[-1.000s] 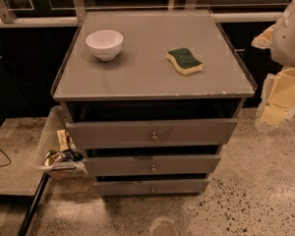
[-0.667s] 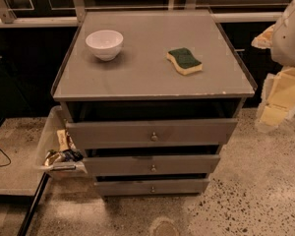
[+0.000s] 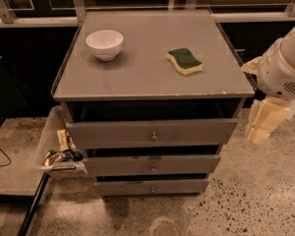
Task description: Open top drawer
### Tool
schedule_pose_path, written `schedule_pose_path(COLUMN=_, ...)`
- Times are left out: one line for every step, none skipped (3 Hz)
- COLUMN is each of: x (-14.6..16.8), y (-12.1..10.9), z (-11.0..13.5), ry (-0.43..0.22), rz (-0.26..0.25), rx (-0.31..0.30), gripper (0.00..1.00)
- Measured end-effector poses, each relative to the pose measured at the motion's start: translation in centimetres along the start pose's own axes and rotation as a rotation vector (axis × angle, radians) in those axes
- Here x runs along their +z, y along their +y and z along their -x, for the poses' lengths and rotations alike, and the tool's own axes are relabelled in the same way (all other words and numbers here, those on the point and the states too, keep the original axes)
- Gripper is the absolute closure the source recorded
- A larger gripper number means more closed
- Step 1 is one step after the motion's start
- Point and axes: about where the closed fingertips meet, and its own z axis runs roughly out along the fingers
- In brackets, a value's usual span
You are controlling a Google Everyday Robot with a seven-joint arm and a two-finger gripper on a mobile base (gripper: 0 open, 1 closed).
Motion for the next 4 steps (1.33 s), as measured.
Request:
schedule_pose_path(x=4.5, y=0.4, z=-1.4, ry=-0.069, rz=-0.009, rx=-0.034, gripper=0.0)
schedule_pose_path(x=7.4, y=-0.4, z=-2.0, ry=-0.125, rz=-0.056, rx=-0.089, gripper=0.0)
schedule_pose_path(x=7.5, y=-0.4, z=-2.0, ry=-0.125, rz=-0.056, rx=-0.089, gripper=0.0)
schedule_pose_path(x=8.7, y=0.4, z=-1.8, ry=-0.129, rz=-0.037, rx=-0.102, gripper=0.0)
